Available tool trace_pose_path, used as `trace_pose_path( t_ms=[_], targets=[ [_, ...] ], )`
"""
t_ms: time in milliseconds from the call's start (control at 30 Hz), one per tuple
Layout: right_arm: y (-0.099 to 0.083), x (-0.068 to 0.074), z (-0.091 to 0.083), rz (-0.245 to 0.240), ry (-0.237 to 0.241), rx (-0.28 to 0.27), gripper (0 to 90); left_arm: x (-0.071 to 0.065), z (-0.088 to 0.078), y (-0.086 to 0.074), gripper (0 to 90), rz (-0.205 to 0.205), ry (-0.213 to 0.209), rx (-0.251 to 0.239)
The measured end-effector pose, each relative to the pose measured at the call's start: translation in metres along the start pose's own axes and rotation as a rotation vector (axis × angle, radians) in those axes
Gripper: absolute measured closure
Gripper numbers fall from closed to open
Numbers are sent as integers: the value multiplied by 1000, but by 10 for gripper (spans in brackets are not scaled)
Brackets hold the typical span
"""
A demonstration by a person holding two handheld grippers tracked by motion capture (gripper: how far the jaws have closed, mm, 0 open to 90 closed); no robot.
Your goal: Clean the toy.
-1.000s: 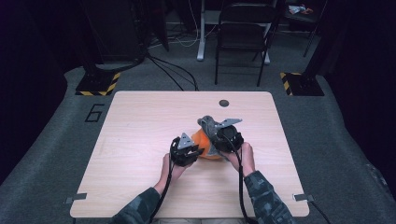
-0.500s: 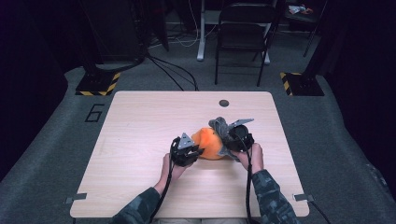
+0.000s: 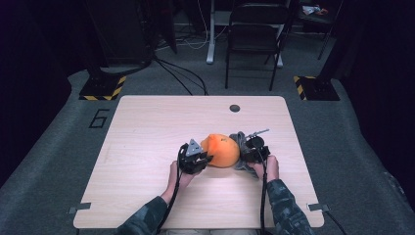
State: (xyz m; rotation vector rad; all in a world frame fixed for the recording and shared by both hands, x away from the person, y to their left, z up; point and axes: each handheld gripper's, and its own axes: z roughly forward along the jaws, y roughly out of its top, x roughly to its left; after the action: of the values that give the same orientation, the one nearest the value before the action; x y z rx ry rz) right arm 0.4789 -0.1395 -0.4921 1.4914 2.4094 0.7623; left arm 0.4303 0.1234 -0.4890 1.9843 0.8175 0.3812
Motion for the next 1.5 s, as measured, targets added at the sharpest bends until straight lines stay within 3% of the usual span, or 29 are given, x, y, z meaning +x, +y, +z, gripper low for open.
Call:
trace_pose_path(
  t_ms=[33,133,200,300,367,500,600,700,800,933,1000,1133,1233,1333,1400,1500],
  targets=[
    [-1,0,1,-12,-2,-9,718,0,0,-1,756,-16,1,-7],
    [2,2,-3,-35,-27,-3,723,2,0,-1,756,-14,0,-9],
    [4,-2,-9,-27,-29,-4,727,3,0,-1,756,-16,0,-11],
    [7,-6,-27,-7,-50,-56,728,3,0,-1,756,-11,8,-3],
    [12,-5,-43,-8,-52,-138,728,2,1,-1,756,-18,9,-7],
    [23,17,-69,-51,22,-228,728,3,1,-1,753,-15,10,-11],
    [27,37,-63,-123,60,-170,729,3,0,-1,731,-16,12,-15],
    [24,44,-47,-146,18,-146,735,3,-3,-3,567,-17,18,-31],
    [23,39,-47,-128,37,-159,734,-1,-3,-4,413,22,64,-24],
    [23,35,-46,-112,52,-159,734,-2,6,-5,350,19,71,-19],
    [23,37,-46,-107,46,-159,734,-3,9,-6,389,13,67,-30],
    [22,37,-45,-103,50,-160,734,-3,10,-8,603,-4,60,-40],
    [23,36,-48,-103,50,-179,735,-1,9,-8,714,-2,59,-45],
    [27,41,-58,-112,38,-203,738,0,5,-5,753,-34,40,-48],
    [30,46,-68,-114,55,-233,738,-1,2,-2,760,-46,32,-52],
    [35,59,-82,-158,74,-282,738,-5,-1,1,762,-54,14,-46]
  ],
)
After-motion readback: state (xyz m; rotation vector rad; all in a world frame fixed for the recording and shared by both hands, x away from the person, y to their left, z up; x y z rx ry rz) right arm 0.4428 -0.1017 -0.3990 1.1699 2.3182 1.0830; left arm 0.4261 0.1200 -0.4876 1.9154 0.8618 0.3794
